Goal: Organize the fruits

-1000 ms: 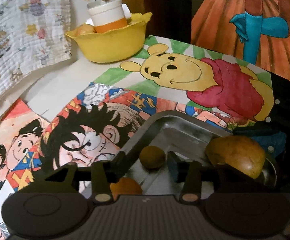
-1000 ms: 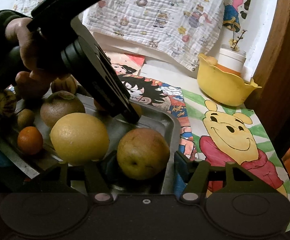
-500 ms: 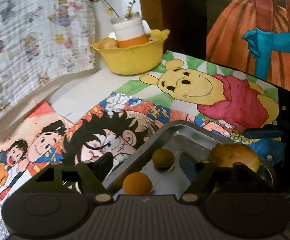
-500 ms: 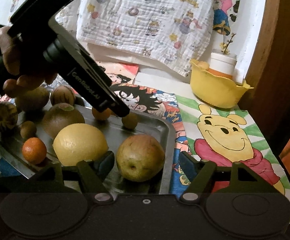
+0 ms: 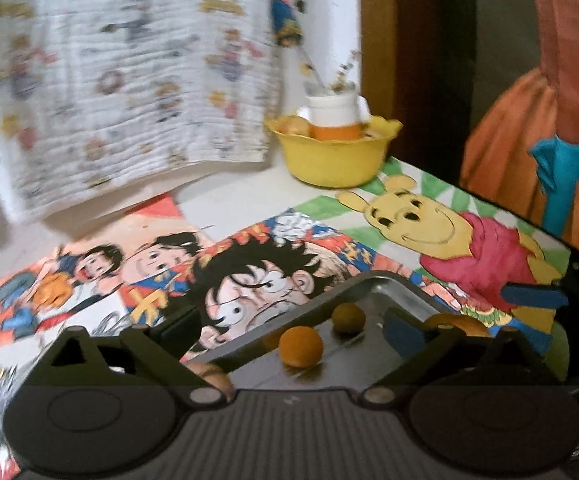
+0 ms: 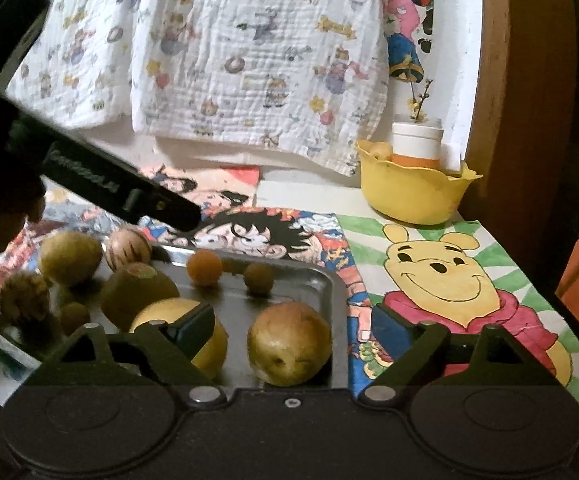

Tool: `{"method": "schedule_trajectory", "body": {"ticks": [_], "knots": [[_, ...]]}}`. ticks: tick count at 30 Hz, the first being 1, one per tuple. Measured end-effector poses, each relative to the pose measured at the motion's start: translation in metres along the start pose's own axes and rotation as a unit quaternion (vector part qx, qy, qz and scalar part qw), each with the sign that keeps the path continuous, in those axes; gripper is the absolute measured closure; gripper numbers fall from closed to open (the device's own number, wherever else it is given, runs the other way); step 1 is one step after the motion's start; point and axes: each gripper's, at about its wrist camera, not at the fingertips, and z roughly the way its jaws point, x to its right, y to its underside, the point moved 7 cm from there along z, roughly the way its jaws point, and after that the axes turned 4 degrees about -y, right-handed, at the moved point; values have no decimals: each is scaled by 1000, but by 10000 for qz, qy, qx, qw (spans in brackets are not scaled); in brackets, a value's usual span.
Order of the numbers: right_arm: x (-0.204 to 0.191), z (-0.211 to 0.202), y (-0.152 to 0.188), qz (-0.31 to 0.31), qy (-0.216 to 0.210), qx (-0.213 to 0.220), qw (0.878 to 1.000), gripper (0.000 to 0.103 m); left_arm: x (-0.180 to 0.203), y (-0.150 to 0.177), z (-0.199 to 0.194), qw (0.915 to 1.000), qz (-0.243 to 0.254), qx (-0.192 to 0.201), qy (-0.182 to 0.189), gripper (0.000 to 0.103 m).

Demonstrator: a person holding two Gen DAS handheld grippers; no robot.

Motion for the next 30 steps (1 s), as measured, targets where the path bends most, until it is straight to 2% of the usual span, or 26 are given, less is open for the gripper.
{"method": "schedule_trajectory", "body": {"ticks": [5, 7, 15, 22, 30], "knots": [[-6, -9, -7, 141, -37, 219, 9997, 14, -16, 10, -23, 9981, -497, 195, -322, 1], [-8, -13, -10, 178, -62, 303, 9994, 6, -22, 16, -31, 9960, -716, 262, -456, 1], [-21, -35, -16, 304, -163, 564, 9978, 4, -39, 45, -72, 9863, -1213, 552, -970, 0], [-22, -54, -11, 601, -217, 771, 9950, 1, -44, 68, -100, 9816, -1334, 670, -1193, 0], [-35, -73, -2, 498, -298, 891, 9943, 1, -36, 93, -125, 9760, -1441, 866, -1382, 0]]}}
